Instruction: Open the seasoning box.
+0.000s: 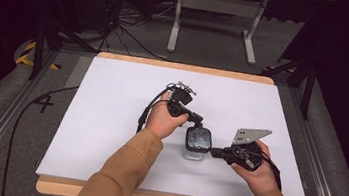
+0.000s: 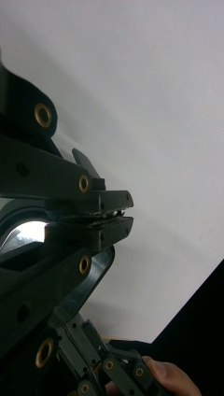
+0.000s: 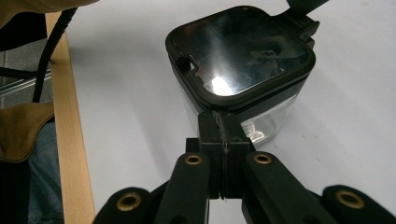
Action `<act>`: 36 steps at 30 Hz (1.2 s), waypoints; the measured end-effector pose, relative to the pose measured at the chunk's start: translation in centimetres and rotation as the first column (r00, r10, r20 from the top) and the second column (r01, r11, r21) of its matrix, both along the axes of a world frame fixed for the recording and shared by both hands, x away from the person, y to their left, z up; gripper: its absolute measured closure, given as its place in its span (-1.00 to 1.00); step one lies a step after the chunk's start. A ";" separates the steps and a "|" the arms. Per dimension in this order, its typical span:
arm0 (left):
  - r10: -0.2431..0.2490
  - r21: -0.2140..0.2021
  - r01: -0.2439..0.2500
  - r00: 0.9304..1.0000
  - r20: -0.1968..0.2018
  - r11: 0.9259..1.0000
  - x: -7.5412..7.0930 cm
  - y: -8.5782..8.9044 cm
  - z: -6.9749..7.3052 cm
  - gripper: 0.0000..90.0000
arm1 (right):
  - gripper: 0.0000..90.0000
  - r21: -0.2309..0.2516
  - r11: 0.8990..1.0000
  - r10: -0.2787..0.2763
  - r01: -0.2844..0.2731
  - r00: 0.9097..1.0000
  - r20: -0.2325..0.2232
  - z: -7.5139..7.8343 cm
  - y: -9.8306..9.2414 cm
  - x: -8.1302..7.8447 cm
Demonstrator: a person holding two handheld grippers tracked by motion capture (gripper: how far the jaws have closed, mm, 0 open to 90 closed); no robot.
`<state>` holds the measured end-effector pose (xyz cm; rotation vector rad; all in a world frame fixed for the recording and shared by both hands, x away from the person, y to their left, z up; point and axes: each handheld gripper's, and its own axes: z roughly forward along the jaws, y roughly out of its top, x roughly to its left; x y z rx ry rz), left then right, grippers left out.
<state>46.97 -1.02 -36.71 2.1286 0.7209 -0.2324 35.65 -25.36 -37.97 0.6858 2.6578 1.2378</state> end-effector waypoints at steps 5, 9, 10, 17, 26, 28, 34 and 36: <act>0.011 -0.026 -0.009 0.998 0.059 1.000 -0.8 0.6 1.1 0.99 | 1.00 0.021 1.000 -0.001 0.001 1.000 0.003 0.2 -0.1 0.1; 0.016 0.005 -0.016 0.995 0.098 1.000 -1.7 1.2 2.0 1.00 | 1.00 0.034 0.999 -0.007 0.006 1.000 0.012 0.4 -0.1 0.1; 0.016 0.008 -0.017 0.995 0.102 1.000 -1.9 1.4 2.2 1.00 | 1.00 0.039 0.999 -0.005 0.004 1.000 0.016 0.5 -0.1 0.1; 0.004 0.012 -0.006 0.988 0.153 1.000 -4.0 3.0 3.5 1.00 | 1.00 0.077 0.997 -0.013 0.011 0.999 0.035 1.2 -0.1 0.3; -0.043 0.003 0.043 0.982 0.182 0.999 -7.2 3.9 4.6 1.00 | 1.00 0.121 0.992 -0.045 0.037 0.997 0.067 1.8 -0.2 0.7; -0.055 0.002 0.055 0.981 0.186 0.998 -7.9 4.0 4.8 1.00 | 1.00 0.128 0.991 -0.051 0.041 0.996 0.075 1.9 -0.1 0.7; -0.073 0.017 0.071 0.979 0.192 0.997 -9.2 3.3 4.2 1.00 | 1.00 0.158 0.986 -0.069 0.056 0.994 0.079 2.1 -0.2 0.8; -0.069 0.032 0.065 0.981 0.181 0.997 -9.1 2.9 3.6 1.00 | 1.00 0.170 0.984 -0.071 0.057 0.994 0.077 2.1 -0.3 0.8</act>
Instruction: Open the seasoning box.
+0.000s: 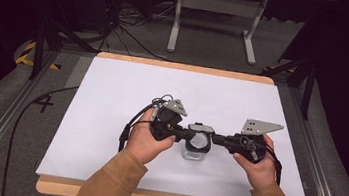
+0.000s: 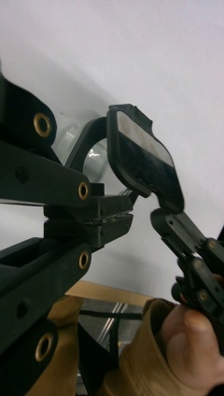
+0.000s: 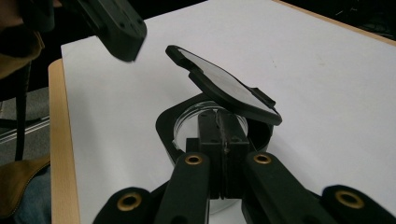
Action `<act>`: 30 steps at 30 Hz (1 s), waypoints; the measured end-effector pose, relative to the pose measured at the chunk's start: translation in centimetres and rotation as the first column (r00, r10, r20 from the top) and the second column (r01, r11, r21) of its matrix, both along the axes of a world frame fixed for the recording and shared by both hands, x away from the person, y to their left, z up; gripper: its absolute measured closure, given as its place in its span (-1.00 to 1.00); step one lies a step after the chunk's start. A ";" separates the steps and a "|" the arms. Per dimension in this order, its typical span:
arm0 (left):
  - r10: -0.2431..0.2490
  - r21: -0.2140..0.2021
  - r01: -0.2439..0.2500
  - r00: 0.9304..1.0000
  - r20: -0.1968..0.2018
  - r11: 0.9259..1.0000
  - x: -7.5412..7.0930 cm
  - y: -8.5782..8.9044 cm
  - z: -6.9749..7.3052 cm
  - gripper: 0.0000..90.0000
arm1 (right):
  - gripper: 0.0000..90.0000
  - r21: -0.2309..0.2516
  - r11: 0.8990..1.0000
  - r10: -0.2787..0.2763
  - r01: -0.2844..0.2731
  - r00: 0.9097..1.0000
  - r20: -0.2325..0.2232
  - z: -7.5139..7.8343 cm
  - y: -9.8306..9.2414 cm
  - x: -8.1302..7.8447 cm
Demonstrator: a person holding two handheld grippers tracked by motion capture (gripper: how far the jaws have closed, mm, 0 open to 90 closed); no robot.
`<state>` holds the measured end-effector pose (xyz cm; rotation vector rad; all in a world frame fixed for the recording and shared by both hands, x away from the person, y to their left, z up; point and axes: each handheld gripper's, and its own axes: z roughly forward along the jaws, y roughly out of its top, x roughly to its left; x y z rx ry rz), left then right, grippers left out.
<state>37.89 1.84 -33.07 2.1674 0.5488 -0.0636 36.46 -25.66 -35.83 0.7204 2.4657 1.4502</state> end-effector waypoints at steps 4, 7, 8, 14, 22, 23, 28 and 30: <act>0.011 0.003 -0.011 1.000 -0.001 1.000 0.3 -0.4 -0.5 1.00 | 1.00 0.003 1.000 -0.002 0.002 1.000 0.002 -0.1 0.0 0.0; 0.014 -0.008 -0.014 1.000 0.006 1.000 0.4 -0.8 -0.6 1.00 | 1.00 -0.001 1.000 0.003 -0.003 1.000 -0.002 -0.2 0.1 0.0; 0.018 -0.011 -0.018 1.000 0.015 1.000 0.5 -0.9 -0.6 1.00 | 1.00 -0.003 1.000 0.004 -0.004 1.000 0.000 -0.3 0.1 0.0; 0.038 -0.019 -0.037 0.999 0.031 0.999 0.9 -1.0 -0.4 1.00 | 1.00 -0.028 0.999 0.023 -0.024 0.999 -0.030 -1.0 0.7 -0.1; 0.072 -0.042 -0.071 0.997 0.022 0.997 2.2 -0.7 0.0 1.00 | 1.00 -0.062 0.997 0.034 -0.037 0.998 -0.053 -1.9 1.3 -0.3; 0.078 -0.045 -0.077 0.997 0.020 0.996 2.4 -0.6 0.0 1.00 | 1.00 -0.060 0.998 0.031 -0.034 0.998 -0.052 -1.9 1.2 -0.3; 0.087 -0.037 -0.086 0.996 0.020 0.996 3.1 -0.7 0.1 0.99 | 1.00 -0.057 0.998 0.033 -0.035 0.998 -0.049 -2.0 1.1 -0.4; 0.101 -0.040 -0.100 0.995 0.014 0.994 3.5 -0.8 0.1 0.99 | 1.00 -0.059 0.998 0.034 -0.036 0.999 -0.040 -2.0 1.1 -0.4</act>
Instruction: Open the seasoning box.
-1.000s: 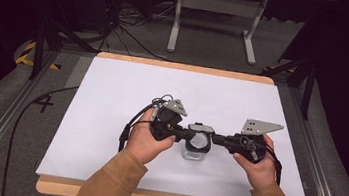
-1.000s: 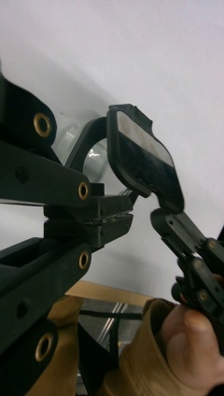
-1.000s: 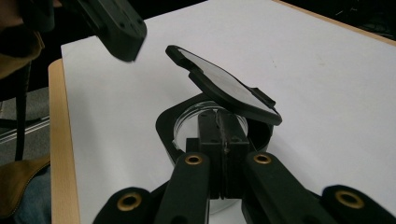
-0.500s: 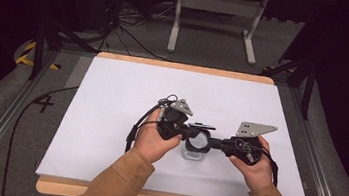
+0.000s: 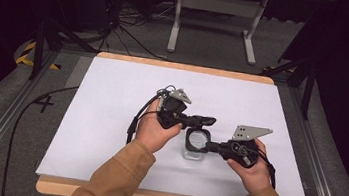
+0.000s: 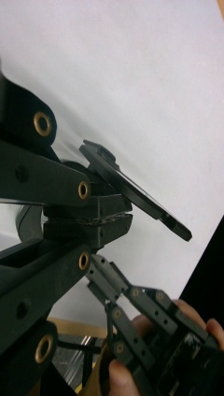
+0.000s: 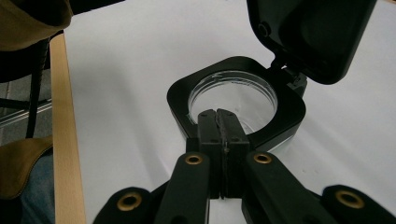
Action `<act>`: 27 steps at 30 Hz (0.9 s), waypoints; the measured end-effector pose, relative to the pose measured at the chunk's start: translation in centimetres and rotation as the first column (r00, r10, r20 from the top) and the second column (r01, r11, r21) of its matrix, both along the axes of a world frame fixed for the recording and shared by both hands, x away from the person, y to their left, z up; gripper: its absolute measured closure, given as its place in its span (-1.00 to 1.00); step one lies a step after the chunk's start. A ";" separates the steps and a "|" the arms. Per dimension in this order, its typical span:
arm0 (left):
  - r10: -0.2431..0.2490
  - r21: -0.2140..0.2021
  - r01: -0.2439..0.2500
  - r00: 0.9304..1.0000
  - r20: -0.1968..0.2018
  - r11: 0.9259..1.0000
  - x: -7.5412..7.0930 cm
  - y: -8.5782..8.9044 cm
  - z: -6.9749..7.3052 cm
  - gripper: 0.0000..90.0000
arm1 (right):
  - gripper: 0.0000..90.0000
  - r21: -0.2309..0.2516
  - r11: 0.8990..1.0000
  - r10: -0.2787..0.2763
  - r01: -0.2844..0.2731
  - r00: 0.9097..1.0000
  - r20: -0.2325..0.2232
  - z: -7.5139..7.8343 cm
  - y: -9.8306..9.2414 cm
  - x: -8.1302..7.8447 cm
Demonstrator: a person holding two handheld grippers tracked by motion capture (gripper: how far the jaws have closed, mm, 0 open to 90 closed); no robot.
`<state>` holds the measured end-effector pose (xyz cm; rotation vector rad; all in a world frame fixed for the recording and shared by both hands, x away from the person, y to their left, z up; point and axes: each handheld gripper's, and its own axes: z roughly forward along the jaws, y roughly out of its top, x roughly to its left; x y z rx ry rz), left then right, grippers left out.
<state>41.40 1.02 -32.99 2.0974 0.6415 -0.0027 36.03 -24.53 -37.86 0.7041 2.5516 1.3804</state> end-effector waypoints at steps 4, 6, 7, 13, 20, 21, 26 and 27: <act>0.011 -0.018 -0.012 1.000 -0.006 1.000 0.7 0.0 -0.1 0.99 | 1.00 -0.006 1.000 0.002 -0.002 1.000 0.010 0.0 0.0 -0.1; 0.014 -0.034 -0.015 1.000 -0.015 0.999 1.2 0.1 -0.2 0.99 | 1.00 -0.007 1.000 0.001 -0.001 1.000 0.012 0.0 0.0 -0.1; 0.023 -0.040 -0.023 1.000 -0.017 0.999 1.3 0.1 -0.3 0.99 | 1.00 -0.012 1.000 0.003 -0.003 1.000 0.016 0.0 0.0 -0.1; 0.060 -0.058 -0.062 0.998 -0.024 0.996 2.0 0.2 -0.7 0.99 | 1.00 -0.008 1.000 0.003 -0.003 1.000 0.016 0.0 0.0 -0.1; 0.097 -0.062 -0.098 0.995 -0.013 0.993 2.6 0.2 -1.0 0.99 | 1.00 -0.012 1.000 0.007 -0.007 1.000 0.022 0.0 0.1 -0.1; 0.101 -0.064 -0.102 0.995 -0.018 0.993 2.6 0.2 -1.0 0.99 | 1.00 -0.015 1.000 0.008 -0.008 1.000 0.027 0.0 0.1 -0.2; 0.097 -0.057 -0.098 0.995 -0.015 0.994 2.6 0.0 -1.1 0.99 | 1.00 -0.025 1.000 0.014 -0.013 0.999 0.038 0.1 0.1 -0.2; 0.098 -0.055 -0.099 0.995 -0.018 0.994 2.4 0.1 -1.1 0.98 | 1.00 -0.026 1.000 0.013 -0.012 0.999 0.034 0.1 0.2 -0.2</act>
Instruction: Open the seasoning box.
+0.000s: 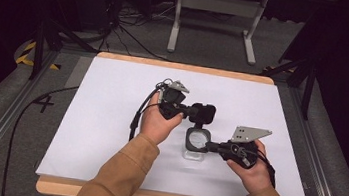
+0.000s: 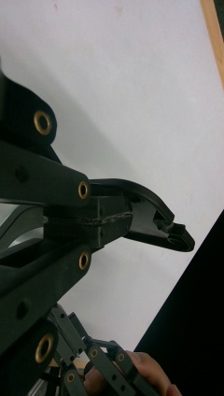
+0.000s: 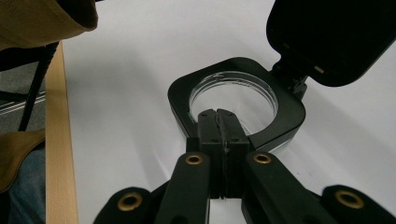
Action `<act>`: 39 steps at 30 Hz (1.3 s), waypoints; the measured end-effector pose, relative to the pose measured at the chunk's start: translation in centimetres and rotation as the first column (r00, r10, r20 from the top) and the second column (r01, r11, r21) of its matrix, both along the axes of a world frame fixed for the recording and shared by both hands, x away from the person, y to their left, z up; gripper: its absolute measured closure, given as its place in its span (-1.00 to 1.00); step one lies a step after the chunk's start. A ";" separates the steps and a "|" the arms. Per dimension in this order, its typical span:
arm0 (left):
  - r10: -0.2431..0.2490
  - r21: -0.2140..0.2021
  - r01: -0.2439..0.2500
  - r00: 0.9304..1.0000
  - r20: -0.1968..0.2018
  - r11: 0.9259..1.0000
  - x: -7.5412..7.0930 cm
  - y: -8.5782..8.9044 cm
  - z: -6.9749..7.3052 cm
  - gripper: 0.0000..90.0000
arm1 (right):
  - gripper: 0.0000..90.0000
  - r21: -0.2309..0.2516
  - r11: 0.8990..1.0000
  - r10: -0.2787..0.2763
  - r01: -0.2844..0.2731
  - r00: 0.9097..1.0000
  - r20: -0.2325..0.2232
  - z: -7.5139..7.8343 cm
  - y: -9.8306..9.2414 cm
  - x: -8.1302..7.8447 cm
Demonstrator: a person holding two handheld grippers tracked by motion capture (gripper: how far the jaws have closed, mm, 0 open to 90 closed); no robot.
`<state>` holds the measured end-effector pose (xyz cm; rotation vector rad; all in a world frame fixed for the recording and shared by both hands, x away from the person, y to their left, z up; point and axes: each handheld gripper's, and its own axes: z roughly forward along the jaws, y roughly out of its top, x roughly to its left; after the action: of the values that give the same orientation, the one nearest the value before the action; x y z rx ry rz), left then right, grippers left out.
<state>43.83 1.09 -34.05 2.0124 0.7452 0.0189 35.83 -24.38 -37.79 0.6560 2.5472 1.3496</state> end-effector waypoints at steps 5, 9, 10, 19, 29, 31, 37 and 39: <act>-0.018 -0.013 0.019 1.000 0.018 1.000 -0.9 0.6 0.6 0.90 | 1.00 -0.005 1.000 -0.003 0.003 1.000 -0.010 0.1 0.0 0.1; -0.039 -0.007 0.039 0.998 0.041 0.999 -2.0 1.5 1.4 0.84 | 1.00 0.023 1.000 -0.008 0.008 1.000 -0.010 0.6 -0.5 0.4; -0.037 -0.013 0.037 0.999 0.040 0.999 -2.4 1.7 1.6 0.83 | 1.00 0.024 1.000 -0.012 0.012 1.000 -0.007 0.7 -0.7 0.4; -0.013 0.020 0.011 0.997 0.078 1.000 -5.1 4.2 2.9 0.66 | 0.93 0.039 0.998 -0.048 0.048 0.999 -0.007 2.0 -2.4 1.2; 0.059 0.079 -0.065 0.995 0.084 0.995 -6.6 7.9 1.4 0.53 | 0.75 0.043 0.991 -0.128 0.128 0.992 -0.008 2.8 -4.7 2.1; 0.075 0.085 -0.082 0.994 0.083 0.993 -6.6 8.6 1.0 0.47 | 0.71 0.036 0.988 -0.153 0.153 0.988 -0.008 2.8 -5.2 2.3; 0.113 0.067 -0.118 0.991 0.068 0.991 -6.6 10.5 0.0 0.37 | 0.60 0.010 0.978 -0.210 0.210 0.978 -0.018 2.5 -6.9 2.7; 0.133 0.076 -0.139 0.988 0.075 0.987 -6.5 11.1 -0.6 0.34 | 0.56 -0.005 0.974 -0.227 0.226 0.974 -0.021 2.3 -7.3 2.8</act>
<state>37.32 12.24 -34.66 2.0236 0.8475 0.2009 38.61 -31.69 -35.53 0.9331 2.4010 1.2681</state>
